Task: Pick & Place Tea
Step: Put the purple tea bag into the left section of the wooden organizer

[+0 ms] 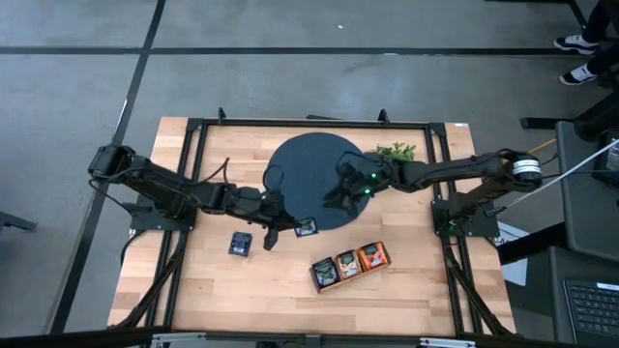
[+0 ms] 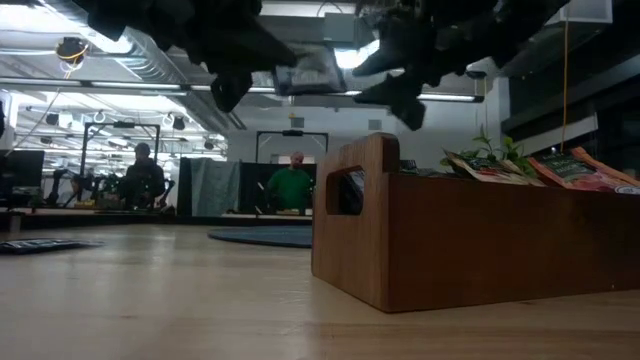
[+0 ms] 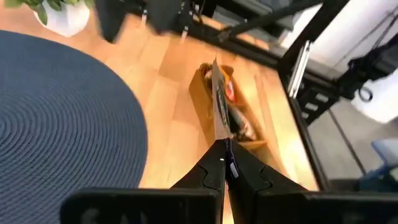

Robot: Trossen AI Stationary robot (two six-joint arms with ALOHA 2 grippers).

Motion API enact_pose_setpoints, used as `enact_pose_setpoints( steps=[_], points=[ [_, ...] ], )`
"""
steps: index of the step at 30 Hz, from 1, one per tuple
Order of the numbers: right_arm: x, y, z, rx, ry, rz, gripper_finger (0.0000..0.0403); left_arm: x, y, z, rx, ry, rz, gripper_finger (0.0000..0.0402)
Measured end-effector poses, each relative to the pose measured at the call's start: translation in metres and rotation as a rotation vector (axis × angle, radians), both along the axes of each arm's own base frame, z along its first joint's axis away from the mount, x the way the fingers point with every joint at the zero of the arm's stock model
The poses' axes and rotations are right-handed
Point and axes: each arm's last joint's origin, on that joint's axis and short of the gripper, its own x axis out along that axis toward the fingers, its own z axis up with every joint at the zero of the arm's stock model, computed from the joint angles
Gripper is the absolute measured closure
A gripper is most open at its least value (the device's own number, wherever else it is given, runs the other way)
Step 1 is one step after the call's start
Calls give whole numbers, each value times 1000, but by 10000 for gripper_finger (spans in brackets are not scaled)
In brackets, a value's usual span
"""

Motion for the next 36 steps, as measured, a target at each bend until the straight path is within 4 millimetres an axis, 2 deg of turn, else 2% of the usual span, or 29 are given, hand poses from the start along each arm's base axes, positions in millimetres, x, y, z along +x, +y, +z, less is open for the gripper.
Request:
enact_pose_setpoints(
  steps=[4,9,18,26,29,36],
  points=[
    [-13,-3,7,-93,63,-136,240,0,-10,3,-21,-41,49,399],
    [-17,-7,8,-163,89,-255,241,6,-26,-1,-51,-100,108,399],
    [-20,-11,5,-306,137,-337,241,43,-59,-19,-122,-80,88,399],
    [-33,-14,-10,-417,359,-409,241,75,-92,-35,-145,-53,107,399],
    [-38,-13,-15,-429,434,-406,241,80,-103,-38,-153,-50,131,399],
    [-45,-6,-21,-423,526,-372,241,74,-119,-45,-193,-30,214,399]
  ],
)
